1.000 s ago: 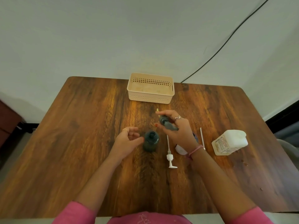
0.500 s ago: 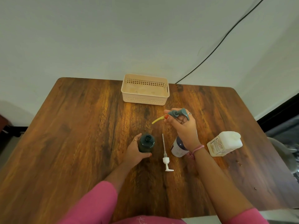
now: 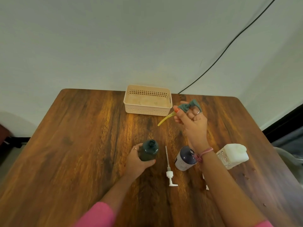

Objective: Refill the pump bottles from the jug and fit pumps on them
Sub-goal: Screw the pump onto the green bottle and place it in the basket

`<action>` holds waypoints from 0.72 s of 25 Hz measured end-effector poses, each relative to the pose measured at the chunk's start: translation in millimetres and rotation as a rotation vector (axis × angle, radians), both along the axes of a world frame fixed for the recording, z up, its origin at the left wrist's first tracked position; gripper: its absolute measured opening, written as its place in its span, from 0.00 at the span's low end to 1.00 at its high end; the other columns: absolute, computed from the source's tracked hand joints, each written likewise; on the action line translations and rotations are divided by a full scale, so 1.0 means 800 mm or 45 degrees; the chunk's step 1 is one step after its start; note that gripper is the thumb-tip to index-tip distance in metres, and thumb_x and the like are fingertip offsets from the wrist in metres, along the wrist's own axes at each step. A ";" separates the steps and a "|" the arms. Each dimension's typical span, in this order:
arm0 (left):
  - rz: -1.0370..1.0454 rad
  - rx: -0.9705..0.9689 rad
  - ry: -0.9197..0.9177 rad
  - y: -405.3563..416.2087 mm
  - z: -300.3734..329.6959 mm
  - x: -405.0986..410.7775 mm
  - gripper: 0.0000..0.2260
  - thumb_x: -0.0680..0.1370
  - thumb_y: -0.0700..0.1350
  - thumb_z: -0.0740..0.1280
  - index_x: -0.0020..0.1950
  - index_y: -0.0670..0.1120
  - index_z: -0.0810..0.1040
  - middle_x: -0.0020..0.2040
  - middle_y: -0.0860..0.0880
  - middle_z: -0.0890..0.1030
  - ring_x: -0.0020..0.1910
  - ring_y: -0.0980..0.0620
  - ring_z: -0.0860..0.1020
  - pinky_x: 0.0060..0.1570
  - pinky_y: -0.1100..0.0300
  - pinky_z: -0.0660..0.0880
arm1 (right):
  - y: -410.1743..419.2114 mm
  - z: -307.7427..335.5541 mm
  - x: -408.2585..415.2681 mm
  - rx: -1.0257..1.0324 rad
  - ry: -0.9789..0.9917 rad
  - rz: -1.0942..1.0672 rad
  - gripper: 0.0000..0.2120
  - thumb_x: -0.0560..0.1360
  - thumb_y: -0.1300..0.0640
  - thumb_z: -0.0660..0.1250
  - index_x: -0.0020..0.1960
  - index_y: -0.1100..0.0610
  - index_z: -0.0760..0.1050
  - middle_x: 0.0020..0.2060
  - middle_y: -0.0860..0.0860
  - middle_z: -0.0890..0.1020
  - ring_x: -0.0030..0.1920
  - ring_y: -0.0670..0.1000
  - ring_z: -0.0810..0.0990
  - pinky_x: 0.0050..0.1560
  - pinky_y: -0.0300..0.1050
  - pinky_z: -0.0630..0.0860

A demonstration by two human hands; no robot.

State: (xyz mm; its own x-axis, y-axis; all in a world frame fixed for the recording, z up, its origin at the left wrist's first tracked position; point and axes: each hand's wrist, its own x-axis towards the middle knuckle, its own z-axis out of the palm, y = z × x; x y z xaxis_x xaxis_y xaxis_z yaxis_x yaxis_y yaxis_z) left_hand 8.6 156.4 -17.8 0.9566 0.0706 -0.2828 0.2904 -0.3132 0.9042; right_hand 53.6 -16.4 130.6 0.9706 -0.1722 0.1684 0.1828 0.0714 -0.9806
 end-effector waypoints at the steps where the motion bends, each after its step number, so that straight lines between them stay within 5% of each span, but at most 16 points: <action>1: 0.033 -0.034 -0.031 0.000 0.008 0.002 0.34 0.63 0.44 0.80 0.65 0.51 0.69 0.60 0.53 0.75 0.59 0.54 0.74 0.49 0.69 0.71 | 0.002 0.012 0.004 0.010 -0.026 -0.008 0.16 0.73 0.62 0.69 0.59 0.66 0.74 0.51 0.59 0.83 0.40 0.47 0.81 0.42 0.38 0.79; 6: 0.122 -0.124 -0.211 0.003 0.066 0.017 0.31 0.62 0.44 0.81 0.58 0.59 0.69 0.58 0.53 0.76 0.57 0.52 0.76 0.52 0.58 0.79 | 0.012 0.074 0.022 0.126 -0.084 0.020 0.18 0.73 0.60 0.70 0.61 0.64 0.74 0.49 0.62 0.83 0.35 0.47 0.77 0.39 0.39 0.77; 11: 0.178 -0.151 -0.326 0.011 0.136 0.033 0.31 0.62 0.45 0.81 0.60 0.56 0.70 0.56 0.55 0.75 0.55 0.56 0.74 0.41 0.69 0.71 | 0.023 0.128 0.032 0.147 -0.137 0.054 0.18 0.73 0.59 0.70 0.61 0.62 0.75 0.46 0.58 0.85 0.32 0.46 0.76 0.37 0.38 0.75; 18: 0.205 -0.185 -0.445 0.014 0.208 0.050 0.33 0.62 0.44 0.81 0.60 0.57 0.67 0.61 0.54 0.73 0.60 0.54 0.72 0.55 0.59 0.74 | 0.037 0.197 0.039 0.105 -0.269 0.091 0.15 0.74 0.58 0.70 0.59 0.60 0.77 0.45 0.56 0.86 0.34 0.47 0.78 0.39 0.39 0.76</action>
State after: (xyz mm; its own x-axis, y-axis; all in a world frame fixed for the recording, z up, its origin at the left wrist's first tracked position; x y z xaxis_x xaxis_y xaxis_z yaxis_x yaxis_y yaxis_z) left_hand 49.0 167.8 148.9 0.9767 0.2108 0.0395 -0.0074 -0.1509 0.9885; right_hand 84.7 13.1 288.2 0.9254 -0.1260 0.3575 0.3751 0.1699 -0.9113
